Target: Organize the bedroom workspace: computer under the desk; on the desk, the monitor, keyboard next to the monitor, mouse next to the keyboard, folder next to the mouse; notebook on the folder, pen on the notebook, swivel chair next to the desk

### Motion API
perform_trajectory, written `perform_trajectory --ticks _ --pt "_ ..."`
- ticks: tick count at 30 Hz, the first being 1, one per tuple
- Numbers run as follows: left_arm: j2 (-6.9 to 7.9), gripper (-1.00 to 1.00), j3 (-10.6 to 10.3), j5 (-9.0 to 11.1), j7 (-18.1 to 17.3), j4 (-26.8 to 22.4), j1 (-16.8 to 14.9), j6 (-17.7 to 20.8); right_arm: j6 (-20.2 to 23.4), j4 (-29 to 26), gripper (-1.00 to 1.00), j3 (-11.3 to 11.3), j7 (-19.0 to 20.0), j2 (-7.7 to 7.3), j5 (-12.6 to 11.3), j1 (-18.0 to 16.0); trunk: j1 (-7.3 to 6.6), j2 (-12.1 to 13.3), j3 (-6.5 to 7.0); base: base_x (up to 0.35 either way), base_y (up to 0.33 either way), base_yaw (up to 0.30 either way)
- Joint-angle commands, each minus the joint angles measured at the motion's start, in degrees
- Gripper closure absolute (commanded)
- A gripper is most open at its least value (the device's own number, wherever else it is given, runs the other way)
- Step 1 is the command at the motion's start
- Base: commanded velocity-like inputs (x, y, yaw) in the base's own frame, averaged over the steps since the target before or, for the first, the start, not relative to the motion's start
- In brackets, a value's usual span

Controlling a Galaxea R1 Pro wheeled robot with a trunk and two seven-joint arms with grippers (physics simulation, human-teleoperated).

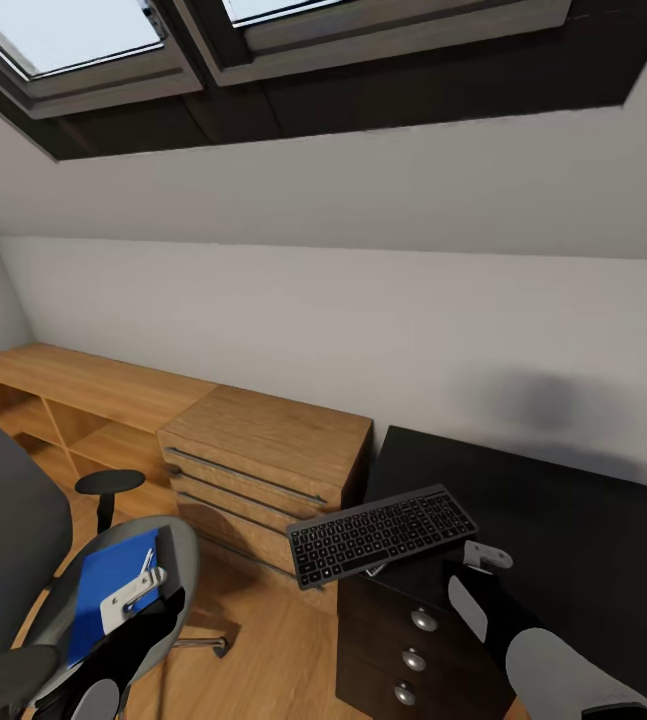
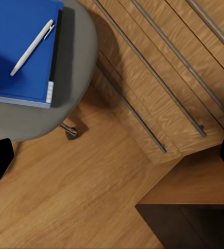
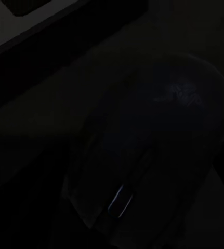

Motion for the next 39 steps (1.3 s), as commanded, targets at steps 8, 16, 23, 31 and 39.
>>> perform_trajectory --ticks 8,16,23,31,39 --pt "0.05 -1.0 -0.1 0.48 0.5 -0.09 -0.02 0.04 0.19 0.67 1.0 0.38 -0.2 -0.02 -1.21 0.03 0.02 -0.03 -0.07 0.0 0.0 0.0" --pt "0.05 -1.0 -0.1 0.48 0.5 -0.07 -0.02 0.04 0.17 0.64 1.0 0.38 -0.2 -0.01 -1.21 0.03 0.02 -0.03 -0.07 0.0 0.0 0.0" --pt "0.05 -1.0 -0.12 0.48 0.5 -0.02 -0.02 0.05 0.17 0.57 1.0 0.38 -0.2 -0.03 -1.22 0.03 -0.86 1.58 0.65 0.0 0.0 0.0" --pt "0.05 -1.0 -0.12 0.48 0.5 0.09 -0.02 0.1 0.17 0.56 1.0 0.38 -0.2 -0.06 -1.2 0.03 -1.3 2.38 1.01 0.0 0.0 0.0" --pt "0.05 -1.0 -0.2 0.42 0.55 0.16 -0.02 0.1 0.17 0.56 1.0 0.38 -0.2 -0.09 -1.19 0.03 -2.4 4.38 1.91 0.0 0.0 0.0"
